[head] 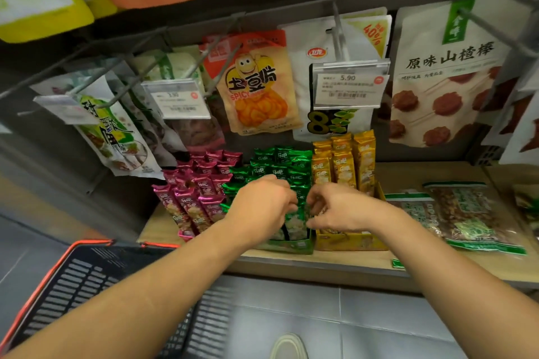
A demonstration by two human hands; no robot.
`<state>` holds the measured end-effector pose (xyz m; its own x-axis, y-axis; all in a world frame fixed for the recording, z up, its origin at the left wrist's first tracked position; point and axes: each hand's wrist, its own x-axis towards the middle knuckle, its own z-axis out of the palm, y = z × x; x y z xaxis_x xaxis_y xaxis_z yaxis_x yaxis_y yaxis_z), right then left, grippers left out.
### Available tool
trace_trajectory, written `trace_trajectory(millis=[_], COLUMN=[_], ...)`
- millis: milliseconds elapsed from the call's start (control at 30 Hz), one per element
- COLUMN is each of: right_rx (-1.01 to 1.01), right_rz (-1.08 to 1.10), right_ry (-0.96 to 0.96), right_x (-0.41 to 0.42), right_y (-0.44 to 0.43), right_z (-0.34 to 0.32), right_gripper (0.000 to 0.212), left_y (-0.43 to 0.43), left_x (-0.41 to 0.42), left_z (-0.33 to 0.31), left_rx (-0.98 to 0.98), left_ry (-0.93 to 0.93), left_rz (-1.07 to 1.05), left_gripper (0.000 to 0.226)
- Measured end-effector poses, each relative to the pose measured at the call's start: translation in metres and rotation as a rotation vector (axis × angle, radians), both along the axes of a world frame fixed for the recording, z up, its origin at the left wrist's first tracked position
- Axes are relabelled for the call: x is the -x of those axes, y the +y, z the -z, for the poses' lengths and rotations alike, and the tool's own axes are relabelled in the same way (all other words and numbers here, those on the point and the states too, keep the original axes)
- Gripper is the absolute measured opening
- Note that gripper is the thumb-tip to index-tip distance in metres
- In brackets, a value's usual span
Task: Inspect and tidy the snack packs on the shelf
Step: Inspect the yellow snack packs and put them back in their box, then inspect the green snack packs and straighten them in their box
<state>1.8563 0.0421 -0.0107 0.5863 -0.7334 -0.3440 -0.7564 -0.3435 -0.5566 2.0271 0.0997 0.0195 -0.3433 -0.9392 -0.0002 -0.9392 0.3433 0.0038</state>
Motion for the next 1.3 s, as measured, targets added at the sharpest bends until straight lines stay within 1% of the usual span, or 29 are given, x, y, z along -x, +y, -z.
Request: trace_trajectory(millis=[67,100,133,233,300,333,400,467,500,567,600,633,700,733,767,833,867,900,967,1033,1167,1233,1300], right_rx=[-0.031,-0.057,-0.083,-0.137,-0.205,-0.211,-0.227,-0.37,-0.476,-0.69,-0.767,-0.803,-0.81,-0.812,-0.838,-0.943,-1.004,-1.054,-1.083,-1.039,-0.825,-0.747,-0.688], right_rz=[-0.033,-0.025,-0.007,0.016,-0.005,-0.034,-0.082,-0.073,-0.059,-0.026,-0.006,0.004,-0.018,-0.023,-0.003,0.062,0.097,0.128,0.151,0.142,0.098,0.027,-0.048], right_ry=[0.019,-0.007,-0.043,-0.071,-0.098,-0.094,-0.052,-0.104,-0.173,-0.422,-0.547,-0.619,-0.696,-0.727,-0.755,-0.809,-0.833,-0.849,-0.856,-0.823,-0.645,-0.631,-0.636], right_x=[-0.001,-0.001,0.001,0.004,0.007,0.009,0.016,0.024,0.029,0.04,0.044,0.048,0.05,0.049,0.048,0.046,0.044,0.042,0.038,0.034,0.021,0.014,0.004], right_y=[0.005,0.008,0.011,0.02,0.027,0.032,0.042,0.055,0.064,0.08,0.087,0.095,0.109,0.114,0.12,0.129,0.133,0.136,0.139,0.14,0.144,0.147,0.153], right_z=[0.005,0.006,0.008,-0.001,-0.017,-0.028,-0.052,-0.074,-0.083,-0.099,-0.106,-0.116,-0.131,-0.135,-0.139,-0.141,-0.141,-0.14,-0.135,-0.131,-0.131,-0.131,-0.132], right_gripper=[0.081,0.091,0.094,0.086,0.077,0.073,0.075,0.072,0.06,0.044,0.043,0.045,0.039,0.037,0.037,0.042,0.042,0.042,0.051,0.056,0.059,0.062,0.055], left_y=[0.003,0.006,0.01,0.025,0.035,0.04,0.051,0.064,0.071,0.083,0.089,0.095,0.109,0.117,0.124,0.134,0.137,0.137,0.135,0.132,0.135,0.138,0.14], left_x=[0.003,0.006,0.008,0.013,0.012,0.01,0.003,-0.006,-0.012,-0.026,-0.034,-0.04,-0.051,-0.054,-0.057,-0.063,-0.066,-0.068,-0.072,-0.072,-0.078,-0.083,-0.087], left_z=[-0.012,-0.02,-0.028,-0.057,-0.073,-0.081,-0.094,-0.105,-0.109,-0.117,-0.12,-0.122,-0.125,-0.126,-0.126,-0.126,-0.127,-0.127,-0.125,-0.119,-0.104,-0.107,-0.112], left_rx=[0.115,0.182,0.24,0.372,0.403,0.397,0.333,0.284,0.288,0.291,0.273,0.234,0.128,0.07,0.017,-0.047,-0.057,-0.048,0.024,0.124,0.296,0.374,0.458], left_ry=[0.108,0.189,0.277,0.5,0.663,0.743,0.927,1.121,1.18,1.299,1.394,1.519,1.765,1.843,1.883,1.878,1.851,1.816,1.74,1.667,1.503,1.368,1.2], left_rz=[0.015,0.032,0.045,0.031,-0.023,-0.066,-0.175,-0.283,-0.351,-0.5,-0.567,-0.609,-0.598,-0.558,-0.508,-0.41,-0.362,-0.321,-0.301,-0.376,-0.559,-0.563,-0.542], left_gripper=[0.024,0.023,0.021,0.015,0.011,0.013,0.027,0.033,0.032,0.031,0.03,0.026,0.013,0.015,0.021,0.038,0.041,0.037,0.027,0.022,0.025,0.03,0.029])
